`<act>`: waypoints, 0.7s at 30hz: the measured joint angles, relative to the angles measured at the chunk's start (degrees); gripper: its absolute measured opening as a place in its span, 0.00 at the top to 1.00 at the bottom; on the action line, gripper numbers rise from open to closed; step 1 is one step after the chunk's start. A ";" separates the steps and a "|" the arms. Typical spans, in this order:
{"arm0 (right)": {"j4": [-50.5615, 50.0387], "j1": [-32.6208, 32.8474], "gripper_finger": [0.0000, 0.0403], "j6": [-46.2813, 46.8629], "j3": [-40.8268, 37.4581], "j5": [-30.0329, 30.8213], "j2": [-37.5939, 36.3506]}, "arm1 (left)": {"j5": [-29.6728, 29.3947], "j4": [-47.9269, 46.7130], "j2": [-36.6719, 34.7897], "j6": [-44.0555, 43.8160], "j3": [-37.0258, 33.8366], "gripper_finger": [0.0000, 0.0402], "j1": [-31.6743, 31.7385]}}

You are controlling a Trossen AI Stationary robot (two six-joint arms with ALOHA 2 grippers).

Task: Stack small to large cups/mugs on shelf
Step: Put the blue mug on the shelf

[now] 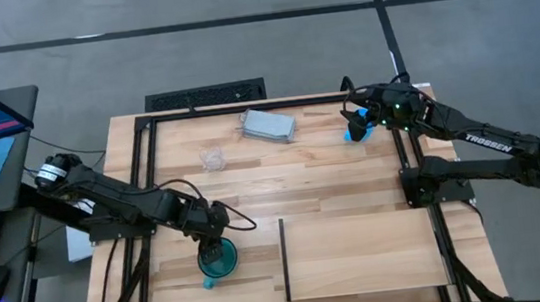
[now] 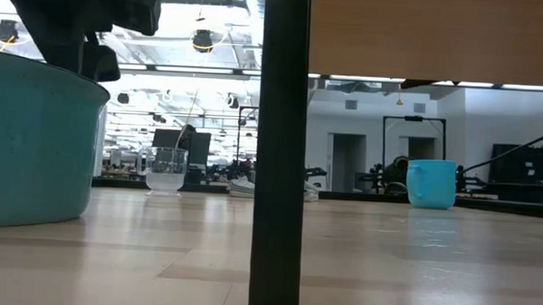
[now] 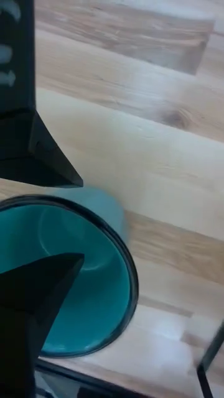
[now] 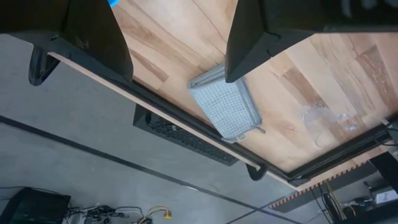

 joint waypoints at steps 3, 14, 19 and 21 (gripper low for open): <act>0.00 0.01 0.31 0.01 0.00 0.00 0.00 | 1.68 -2.71 0.90 -0.24 0.00 0.57 0.02; -0.02 -0.01 0.31 -1.32 0.00 0.02 0.00 | 5.02 -4.56 6.54 0.05 0.00 0.60 -0.01; -0.02 0.00 0.31 -1.33 0.00 0.01 0.00 | 4.87 -4.53 6.70 0.12 0.00 0.77 0.04; -0.02 0.01 0.31 -1.34 0.00 0.00 0.00 | 4.74 -4.41 6.70 0.12 0.04 0.87 0.09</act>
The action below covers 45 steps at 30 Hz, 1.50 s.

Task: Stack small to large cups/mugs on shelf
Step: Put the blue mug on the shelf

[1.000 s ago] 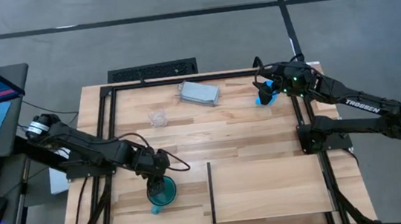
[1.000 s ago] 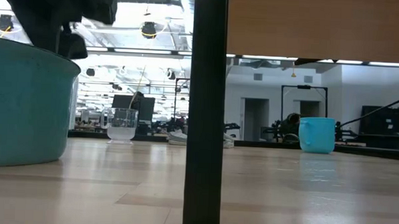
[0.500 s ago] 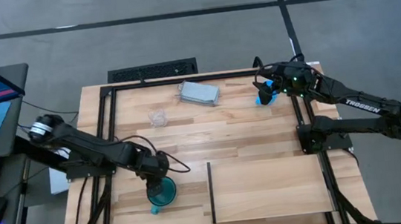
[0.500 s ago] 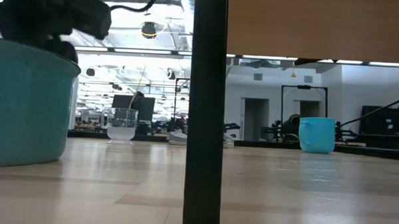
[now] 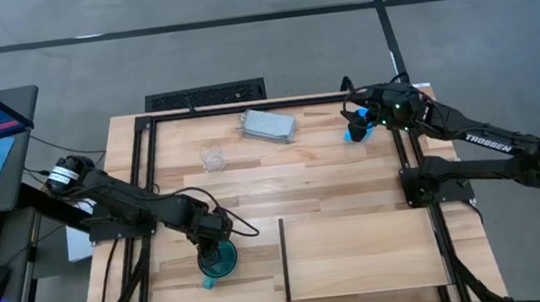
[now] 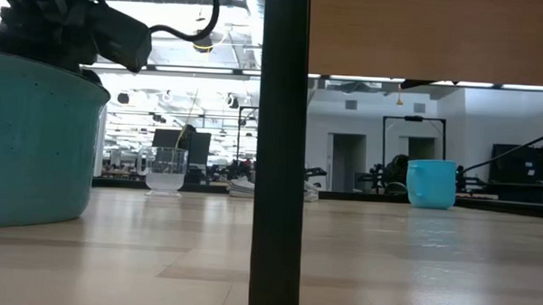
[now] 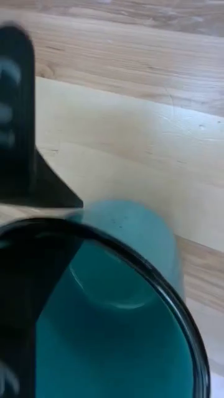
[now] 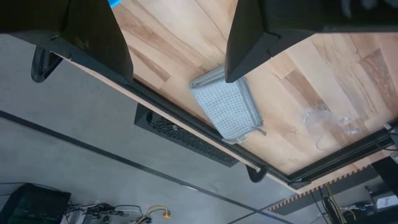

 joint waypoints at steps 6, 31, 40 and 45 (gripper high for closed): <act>-0.02 -0.01 0.31 0.02 0.00 0.01 0.00 | 0.07 -0.18 -0.04 -3.35 0.07 0.96 1.10; -0.15 0.00 0.31 0.04 0.00 0.02 0.02 | -3.92 -5.68 -7.64 -10.08 21.47 0.97 11.38; 0.12 -0.02 0.31 1.52 -1.13 0.02 0.02 | -9.47 -13.12 -5.79 -15.37 36.29 0.97 11.04; -0.39 -0.02 0.31 1.46 -2.50 0.02 0.04 | -10.58 -14.46 1.32 -15.38 45.09 0.97 10.34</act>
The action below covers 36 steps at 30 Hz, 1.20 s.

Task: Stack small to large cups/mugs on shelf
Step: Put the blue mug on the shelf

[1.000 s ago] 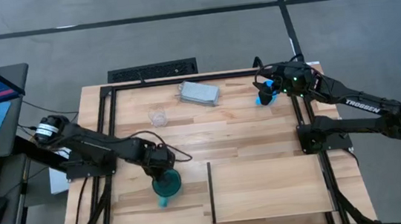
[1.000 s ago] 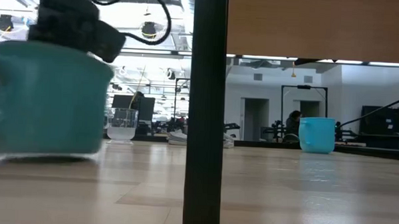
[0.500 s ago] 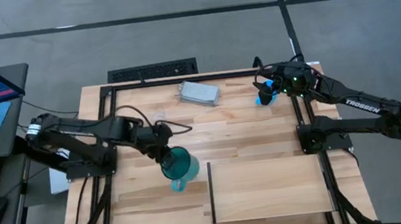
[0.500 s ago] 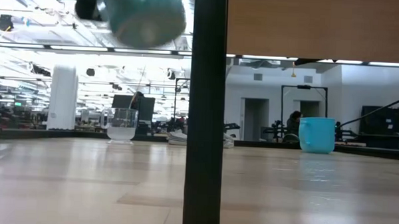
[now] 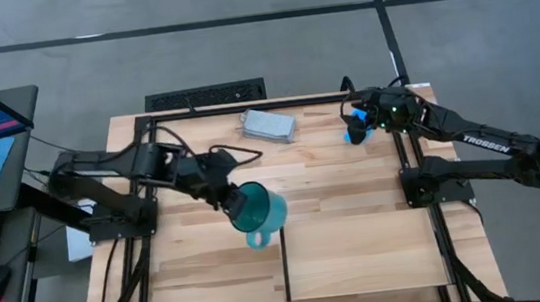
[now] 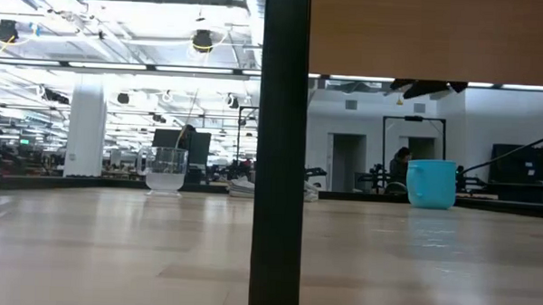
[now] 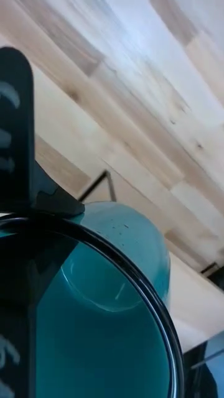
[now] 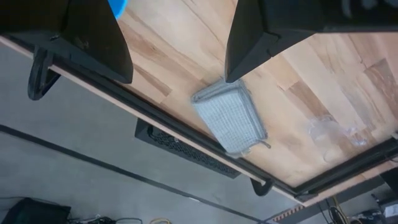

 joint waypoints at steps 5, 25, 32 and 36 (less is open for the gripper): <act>-0.46 0.00 0.31 -2.17 -0.29 0.01 0.00 | -1.73 -1.65 9.32 0.26 11.61 0.97 0.13; -0.92 0.00 0.31 -2.96 -0.32 -0.02 -0.02 | -2.99 -4.42 32.06 -4.57 35.47 0.97 -4.37; -0.91 0.02 0.31 -2.96 -0.32 0.00 -0.02 | -3.21 -2.40 34.82 -7.11 35.50 0.97 -5.61; -0.90 0.00 0.31 -2.97 -0.32 0.00 -0.01 | -3.25 -1.58 35.36 -9.68 35.60 0.97 -6.50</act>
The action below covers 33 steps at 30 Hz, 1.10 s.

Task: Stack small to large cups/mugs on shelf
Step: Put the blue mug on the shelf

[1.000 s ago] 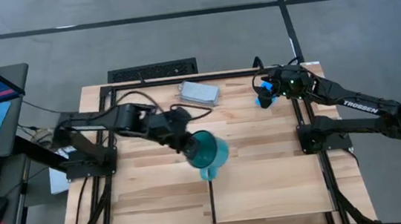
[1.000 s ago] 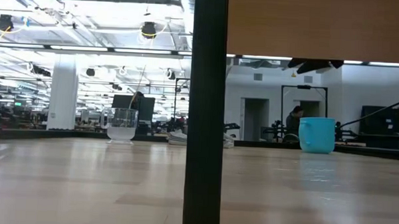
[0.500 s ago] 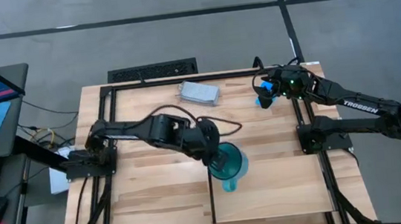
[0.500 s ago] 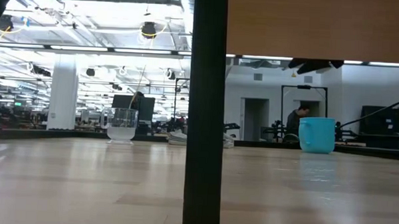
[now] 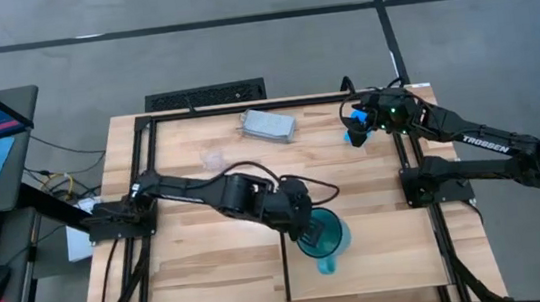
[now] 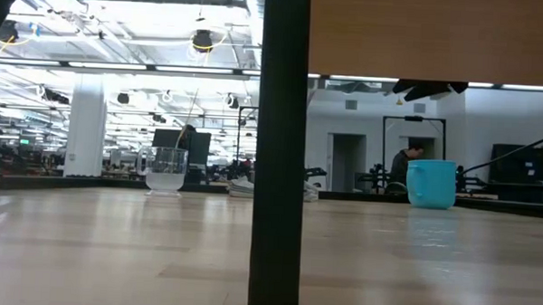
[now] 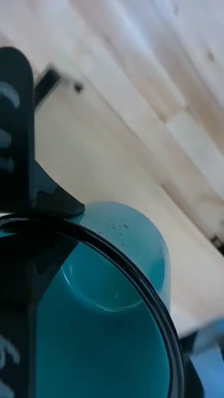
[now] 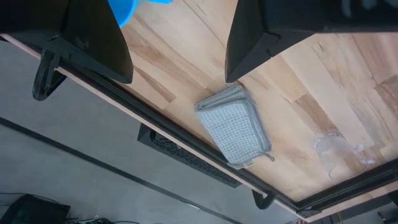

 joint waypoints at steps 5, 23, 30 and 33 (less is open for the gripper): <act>-0.11 0.01 0.31 -0.02 0.00 0.00 0.08 | 0.56 0.90 1.90 -2.35 -0.08 0.97 -1.45; 0.06 0.04 0.31 -0.02 -0.02 -0.01 2.33 | 2.23 -4.97 2.21 -14.55 -0.08 0.97 -4.69; 1.37 0.04 0.31 -0.07 -0.02 0.00 2.17 | 5.70 -6.68 3.30 -15.20 -0.08 0.97 -3.58; 1.46 0.04 0.31 -0.17 -0.02 -0.01 2.17 | 7.68 -6.47 3.88 -14.57 0.12 0.97 -2.93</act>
